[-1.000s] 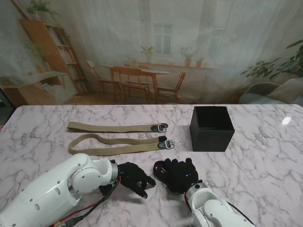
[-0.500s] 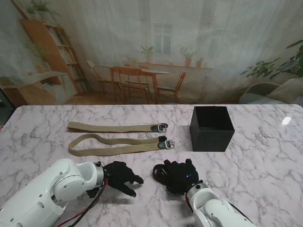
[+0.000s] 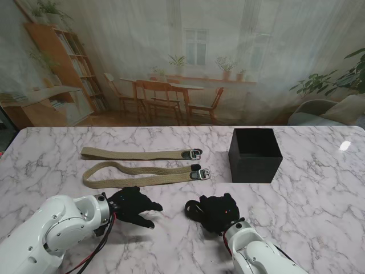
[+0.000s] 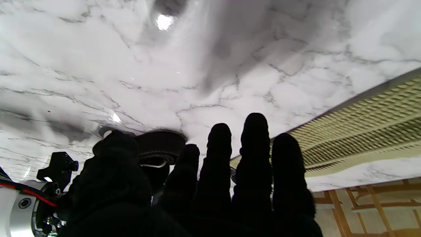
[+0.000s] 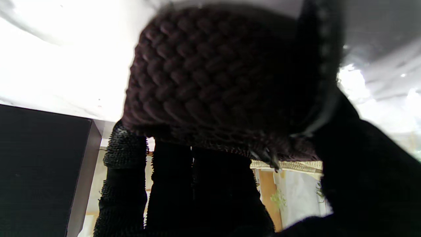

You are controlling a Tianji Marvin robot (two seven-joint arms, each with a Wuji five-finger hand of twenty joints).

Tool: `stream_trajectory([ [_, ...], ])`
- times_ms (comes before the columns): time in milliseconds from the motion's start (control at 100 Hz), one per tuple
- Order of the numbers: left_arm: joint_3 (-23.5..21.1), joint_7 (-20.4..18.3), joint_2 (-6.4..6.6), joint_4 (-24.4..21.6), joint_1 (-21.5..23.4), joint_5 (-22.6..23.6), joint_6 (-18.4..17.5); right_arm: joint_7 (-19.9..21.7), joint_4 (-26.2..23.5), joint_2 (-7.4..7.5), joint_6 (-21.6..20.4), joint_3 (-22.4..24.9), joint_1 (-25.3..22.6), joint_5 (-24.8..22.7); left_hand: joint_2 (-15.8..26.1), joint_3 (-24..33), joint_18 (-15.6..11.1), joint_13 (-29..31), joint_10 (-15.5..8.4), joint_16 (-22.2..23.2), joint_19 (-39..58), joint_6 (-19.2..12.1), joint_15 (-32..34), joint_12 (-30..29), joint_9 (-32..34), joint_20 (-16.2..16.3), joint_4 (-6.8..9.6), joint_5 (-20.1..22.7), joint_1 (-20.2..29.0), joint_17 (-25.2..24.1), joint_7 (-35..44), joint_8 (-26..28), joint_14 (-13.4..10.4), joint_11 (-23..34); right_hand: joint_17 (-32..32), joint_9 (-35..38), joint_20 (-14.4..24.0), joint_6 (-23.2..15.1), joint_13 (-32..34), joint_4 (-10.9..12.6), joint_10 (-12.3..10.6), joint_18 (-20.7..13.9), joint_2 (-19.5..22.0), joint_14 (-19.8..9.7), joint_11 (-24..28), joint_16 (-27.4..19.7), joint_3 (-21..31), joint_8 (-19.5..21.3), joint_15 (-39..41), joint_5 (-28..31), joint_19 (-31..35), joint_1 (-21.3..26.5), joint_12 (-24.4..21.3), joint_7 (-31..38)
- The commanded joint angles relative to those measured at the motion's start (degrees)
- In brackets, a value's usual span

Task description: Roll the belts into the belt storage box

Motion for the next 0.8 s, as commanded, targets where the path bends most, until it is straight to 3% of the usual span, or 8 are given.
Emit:
stream_trajectory([
  [0,-1.33,0.48,-0.21,-0.68,0.72,0.91,-0.04,-1.07,-0.07,-0.23,-0.32,0.69,-0.62,-0.24,1.18,-1.53,1.21,-0.16,0.51,-0.57,-0.74,-0.56,-1.46,-0.26,0.15,0.28,0.45,1.02,-1.69,-0.17,0.17,0.55,0.86,-1.09,2.18,5.53,1.37,-8.97,4.00,0.54,-4.55,0.36,2.14,-1.14,5.52,1.36,6.89,-1.88,5.39,3.22,2.59,9.05,0.69,7.00],
  [190,-3.90,3.61,-0.81,-0.20,1.43,3.81,1.80,-2.02,-2.80,-0.05,-3.03,3.99,-2.48,-2.56,1.13,-1.48,1.22,-0.05,0.47,-0.76,-0.83,-0.67,-1.59,-0.25,0.36,0.20,0.45,1.79,-1.56,-0.13,0.50,0.96,0.87,-1.13,5.07,8.51,1.22,-11.51,6.56,-0.12,-4.70,0.08,0.74,-0.84,4.35,1.53,7.37,-4.17,4.57,5.80,3.04,11.46,0.06,10.17],
  [610,-6.27,12.12,-1.94,3.29,2.92,9.36,9.86,-4.92,-10.92,-0.21,-8.66,15.06,-3.93,-8.47,2.10,-1.49,2.98,-1.41,0.52,-2.61,-3.85,-1.20,-3.89,-0.55,-0.48,-1.07,0.46,6.17,-0.72,-2.53,3.34,3.63,0.80,-1.89,6.03,11.31,0.89,-18.10,7.79,-0.08,-5.81,-0.12,1.83,-0.34,2.95,1.98,7.56,-1.50,3.20,10.38,2.64,13.63,-0.36,14.28],
  [720,-6.63,13.14,-2.06,3.44,3.45,9.71,10.52,-4.81,-11.57,-0.33,-9.39,17.45,-2.01,-9.05,2.32,-1.57,4.00,-1.22,0.27,-3.78,-5.34,-1.75,-4.49,0.14,0.36,-1.51,0.50,9.85,-0.46,-3.22,9.31,9.70,0.60,-1.26,6.04,11.14,0.87,-18.26,7.63,-0.05,-5.77,-0.13,2.14,-0.36,2.81,2.02,7.41,-1.40,2.99,10.27,2.62,13.81,-0.29,14.24],
  [790,-6.67,13.73,-2.10,3.51,3.57,10.08,10.67,-4.75,-11.74,-0.33,-10.05,18.91,-0.64,-9.62,2.31,-1.56,4.08,-1.57,0.29,-4.11,-5.71,-2.24,-4.87,0.23,-0.13,-1.63,0.49,9.93,-0.53,-3.52,10.92,11.96,0.48,-1.47,5.93,11.10,0.81,-18.40,7.52,-0.02,-5.78,-0.13,2.26,-0.36,2.72,2.04,7.29,-1.30,2.79,10.35,2.48,14.04,-0.21,14.25],
])
